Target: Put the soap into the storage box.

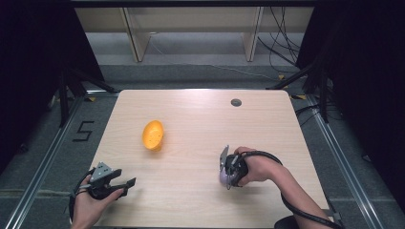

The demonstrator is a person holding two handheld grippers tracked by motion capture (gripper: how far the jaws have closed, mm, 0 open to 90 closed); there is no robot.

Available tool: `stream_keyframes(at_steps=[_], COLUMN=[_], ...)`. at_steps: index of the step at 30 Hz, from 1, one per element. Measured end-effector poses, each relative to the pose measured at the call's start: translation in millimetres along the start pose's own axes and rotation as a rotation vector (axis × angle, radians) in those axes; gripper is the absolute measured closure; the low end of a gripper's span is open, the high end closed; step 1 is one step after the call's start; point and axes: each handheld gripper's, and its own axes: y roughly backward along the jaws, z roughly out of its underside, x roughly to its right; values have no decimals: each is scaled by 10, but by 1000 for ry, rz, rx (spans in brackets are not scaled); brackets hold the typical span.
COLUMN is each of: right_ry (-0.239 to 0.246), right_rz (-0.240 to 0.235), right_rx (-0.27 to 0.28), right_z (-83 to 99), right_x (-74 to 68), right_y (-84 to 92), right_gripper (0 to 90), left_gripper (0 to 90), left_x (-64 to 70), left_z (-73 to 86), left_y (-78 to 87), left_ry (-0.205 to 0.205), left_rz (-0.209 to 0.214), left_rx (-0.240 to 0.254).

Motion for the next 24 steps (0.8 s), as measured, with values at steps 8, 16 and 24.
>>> stream_keyframes(at_steps=[8, 16, 24], right_ry=[9, -44, -111], right_rz=[-12, -16, 25], right_rx=[-11, -24, 24], right_z=[-16, -21, 50], right_x=[31, 18, -36], right_y=[-19, -10, 1], right_gripper=[474, 498, 501], left_gripper=[299, 299, 299], left_x=[-1, -3, -1], left_z=[1, 5, 3], left_y=[-2, -2, -1], left_ry=[-2, -1, -8], left_rz=[0, 2, 3], left_rx=[-7, -9, -21])
